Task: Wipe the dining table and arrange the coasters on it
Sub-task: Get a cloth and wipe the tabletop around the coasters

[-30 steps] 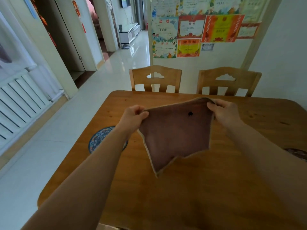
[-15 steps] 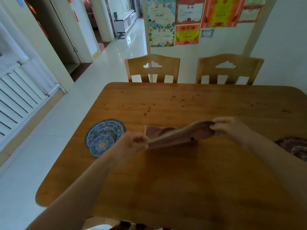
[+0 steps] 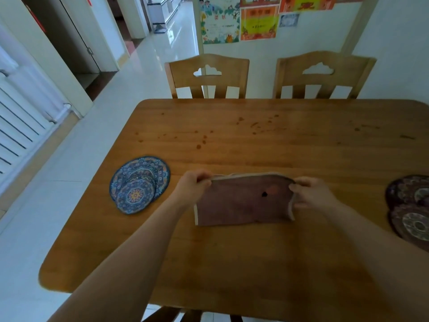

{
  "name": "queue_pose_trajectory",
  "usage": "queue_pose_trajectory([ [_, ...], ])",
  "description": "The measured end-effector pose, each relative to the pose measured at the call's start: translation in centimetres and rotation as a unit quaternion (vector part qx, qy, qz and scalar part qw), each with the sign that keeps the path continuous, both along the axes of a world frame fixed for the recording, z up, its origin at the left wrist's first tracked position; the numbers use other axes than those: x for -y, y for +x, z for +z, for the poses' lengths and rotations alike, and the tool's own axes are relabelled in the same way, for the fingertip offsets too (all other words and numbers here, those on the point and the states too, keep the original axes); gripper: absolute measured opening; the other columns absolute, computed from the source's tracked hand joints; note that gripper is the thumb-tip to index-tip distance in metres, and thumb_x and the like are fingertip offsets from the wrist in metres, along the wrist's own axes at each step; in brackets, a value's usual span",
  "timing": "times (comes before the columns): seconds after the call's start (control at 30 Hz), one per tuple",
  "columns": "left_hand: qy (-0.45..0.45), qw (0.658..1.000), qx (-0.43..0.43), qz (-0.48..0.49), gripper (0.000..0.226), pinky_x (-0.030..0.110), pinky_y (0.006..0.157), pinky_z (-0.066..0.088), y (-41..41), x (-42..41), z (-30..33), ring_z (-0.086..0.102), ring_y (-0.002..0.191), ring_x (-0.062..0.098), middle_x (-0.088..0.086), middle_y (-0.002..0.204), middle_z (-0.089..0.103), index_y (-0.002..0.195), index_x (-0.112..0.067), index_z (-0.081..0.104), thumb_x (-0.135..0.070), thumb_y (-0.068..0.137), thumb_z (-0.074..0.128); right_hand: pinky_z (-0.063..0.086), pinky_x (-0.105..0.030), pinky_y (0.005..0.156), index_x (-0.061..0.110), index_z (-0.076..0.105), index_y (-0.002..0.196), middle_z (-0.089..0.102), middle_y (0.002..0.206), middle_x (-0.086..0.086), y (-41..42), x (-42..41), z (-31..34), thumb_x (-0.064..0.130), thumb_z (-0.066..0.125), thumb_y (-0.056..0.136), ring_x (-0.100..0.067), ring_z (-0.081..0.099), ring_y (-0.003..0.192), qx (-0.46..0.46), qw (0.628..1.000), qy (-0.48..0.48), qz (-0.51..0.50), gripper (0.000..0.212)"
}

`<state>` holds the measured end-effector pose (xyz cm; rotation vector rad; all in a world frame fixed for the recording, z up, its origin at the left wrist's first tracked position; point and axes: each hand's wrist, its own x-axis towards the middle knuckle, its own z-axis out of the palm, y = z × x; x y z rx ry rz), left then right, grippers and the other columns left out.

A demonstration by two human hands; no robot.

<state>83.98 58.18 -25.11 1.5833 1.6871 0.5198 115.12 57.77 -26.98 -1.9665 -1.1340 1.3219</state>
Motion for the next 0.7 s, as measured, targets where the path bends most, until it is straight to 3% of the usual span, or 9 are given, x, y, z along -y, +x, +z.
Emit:
queue_pose_trajectory([
  [0.1, 0.047, 0.993, 0.043, 0.102, 0.033, 0.034, 0.093, 0.047, 0.5, -2.1, -1.2, 0.052, 0.11, 0.017, -0.001, 0.117, 0.054, 0.126, -0.021, 0.056, -0.024, 0.093, 0.061, 0.047, -0.042, 0.09, 0.004, 0.053, 0.131, 0.058, 0.127, -0.016, -1.1, -1.5, -2.1, 0.034, 0.059, 0.095, -0.033, 0.057, 0.114, 0.185, 0.982, -0.006, 0.036, 0.047],
  [0.17, 0.044, 0.985, 0.081, 0.144, 0.034, 0.027, 0.089, 0.046, 0.2, -1.3, -2.2, 0.054, 0.109, 0.014, -0.003, 0.116, 0.057, 0.127, -0.019, 0.056, -0.023, 0.094, 0.061, 0.048, -0.038, 0.074, 0.007, 0.063, 0.112, 0.064, 0.11, -0.016, -2.1, -1.7, -3.6, 0.044, 0.061, 0.092, -0.034, 0.062, 0.101, 0.234, 0.968, -0.044, 0.081, 0.042],
  [0.23, 0.049, 0.979, 0.091, 0.175, 0.031, 0.016, 0.08, 0.043, -0.8, 0.6, -3.3, 0.057, 0.105, 0.009, -0.006, 0.112, 0.06, 0.126, -0.017, 0.058, -0.017, 0.095, 0.06, 0.043, -0.034, 0.062, 0.018, 0.057, 0.082, 0.058, 0.08, -0.006, -3.4, -1.8, -4.2, 0.035, 0.067, 0.087, -0.03, 0.062, 0.08, 0.253, 0.961, -0.041, 0.1, 0.02],
  [0.27, 0.053, 0.977, 0.086, 0.189, 0.03, 0.013, 0.079, 0.043, -1.7, 1.6, -3.9, 0.057, 0.103, 0.008, -0.007, 0.11, 0.061, 0.125, -0.017, 0.059, -0.015, 0.095, 0.059, 0.042, -0.033, 0.062, 0.02, 0.051, 0.075, 0.053, 0.074, -0.003, -4.0, -2.0, -4.5, 0.027, 0.067, 0.087, -0.029, 0.059, 0.076, 0.256, 0.961, -0.028, 0.097, 0.022],
  [0.33, 0.058, 0.969, 0.073, 0.227, 0.031, 0.02, 0.088, 0.048, -3.8, 3.4, -5.1, 0.058, 0.105, 0.008, -0.007, 0.111, 0.061, 0.125, -0.017, 0.059, -0.011, 0.095, 0.058, 0.043, -0.033, 0.067, 0.017, 0.054, 0.085, 0.055, 0.082, -0.003, -6.2, -2.1, -4.3, 0.023, 0.065, 0.087, -0.027, 0.058, 0.083, 0.25, 0.966, 0.026, 0.066, 0.013],
  [0.4, 0.063, 0.96, 0.046, 0.27, 0.031, 0.033, 0.097, 0.05, -6.0, 4.4, -6.4, 0.058, 0.107, 0.012, -0.004, 0.115, 0.062, 0.125, -0.018, 0.059, -0.009, 0.094, 0.058, 0.042, -0.03, 0.069, 0.015, 0.058, 0.101, 0.058, 0.093, -0.001, -9.1, -1.8, -3.2, 0.025, 0.067, 0.087, -0.023, 0.06, 0.088, 0.163, 0.982, 0.079, 0.061, 0.019],
  [0.5, 0.105, 0.951, -0.019, 0.29, 0.029, 0.042, 0.1, 0.048, -8.6, 4.6, -7.9, 0.055, 0.11, 0.015, -0.004, 0.114, 0.061, 0.12, -0.02, 0.061, -0.009, 0.093, 0.058, 0.045, -0.022, 0.065, 0.025, 0.065, 0.095, 0.063, 0.092, 0.008, -14.9, -1.0, -1.6, 0.049, 0.067, 0.086, -0.009, 0.062, 0.083, 0.068, 0.963, 0.061, 0.254, 0.026],
  [0.6, 0.135, 0.955, -0.084, 0.25, 0.03, 0.045, 0.107, 0.039, -8.5, 4.3, -8.3, 0.048, 0.122, 0.018, -0.005, 0.123, 0.058, 0.121, -0.021, 0.061, -0.013, 0.093, 0.058, 0.045, -0.023, 0.082, 0.029, 0.067, 0.099, 0.06, 0.108, 0.011, -17.2, -0.4, -1.5, 0.054, 0.053, 0.092, -0.004, 0.054, 0.097, 0.229, 0.909, 0.173, 0.303, 0.029],
  [0.7, 0.126, 0.951, -0.199, 0.198, 0.04, 0.042, 0.121, 0.011, -9.0, 3.3, -9.1, 0.024, 0.145, 0.017, -0.007, 0.15, 0.04, 0.138, -0.028, 0.049, -0.029, 0.098, 0.052, 0.022, -0.046, 0.113, 0.037, 0.047, 0.134, 0.034, 0.15, 0.004, -18.5, -0.5, -3.8, 0.065, 0.037, 0.092, -0.02, 0.023, 0.141, 0.377, 0.847, 0.199, 0.319, 0.052],
])
